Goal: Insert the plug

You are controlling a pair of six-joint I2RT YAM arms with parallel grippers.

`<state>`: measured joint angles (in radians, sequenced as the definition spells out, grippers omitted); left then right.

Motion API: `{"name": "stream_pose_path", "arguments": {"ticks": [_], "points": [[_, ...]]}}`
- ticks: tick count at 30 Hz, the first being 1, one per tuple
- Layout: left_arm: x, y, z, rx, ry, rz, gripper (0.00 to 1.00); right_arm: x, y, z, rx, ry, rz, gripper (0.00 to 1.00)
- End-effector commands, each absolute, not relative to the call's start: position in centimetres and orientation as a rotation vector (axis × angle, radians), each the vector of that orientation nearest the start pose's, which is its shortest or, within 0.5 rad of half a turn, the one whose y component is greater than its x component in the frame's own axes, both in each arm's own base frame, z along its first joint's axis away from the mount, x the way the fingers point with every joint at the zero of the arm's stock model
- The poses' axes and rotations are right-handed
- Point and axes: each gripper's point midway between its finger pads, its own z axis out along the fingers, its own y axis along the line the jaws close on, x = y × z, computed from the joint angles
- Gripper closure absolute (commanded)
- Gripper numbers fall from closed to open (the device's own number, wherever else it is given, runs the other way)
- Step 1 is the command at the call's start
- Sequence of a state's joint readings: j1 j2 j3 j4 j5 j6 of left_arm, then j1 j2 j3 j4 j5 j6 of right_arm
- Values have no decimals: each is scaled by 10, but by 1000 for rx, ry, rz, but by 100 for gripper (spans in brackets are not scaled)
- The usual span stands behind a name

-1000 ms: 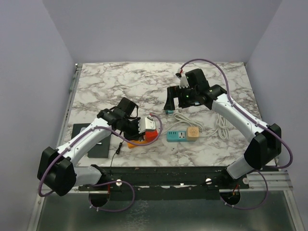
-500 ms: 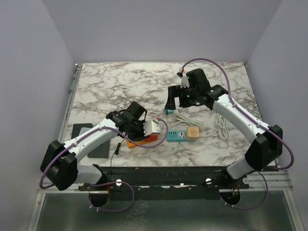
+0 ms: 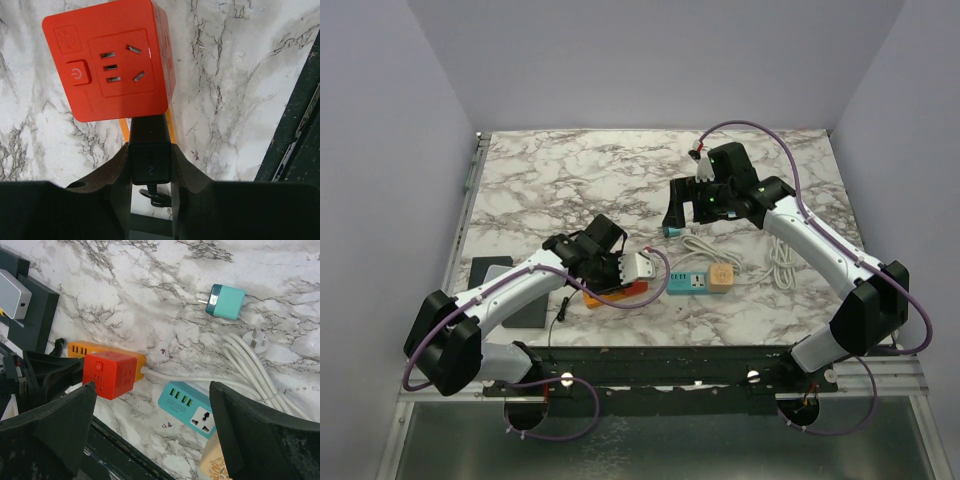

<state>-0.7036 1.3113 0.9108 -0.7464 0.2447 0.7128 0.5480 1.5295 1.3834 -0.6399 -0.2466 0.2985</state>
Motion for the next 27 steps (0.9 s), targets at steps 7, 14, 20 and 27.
{"name": "stream_pose_path", "arguments": {"ticks": [7,14,20,27], "points": [[194,-194,80,1772,2030,-347,100,311,250,196,-400,2436,666,1],[192,-193,77,1762,2041,-340,100,308,250,193,-392,2447,675,2],[185,-182,71,1786,2064,-299,100,308,248,193,-388,2447,666,2],[182,-176,75,1806,2083,-277,100,310,250,191,-387,2453,667,3]]}}
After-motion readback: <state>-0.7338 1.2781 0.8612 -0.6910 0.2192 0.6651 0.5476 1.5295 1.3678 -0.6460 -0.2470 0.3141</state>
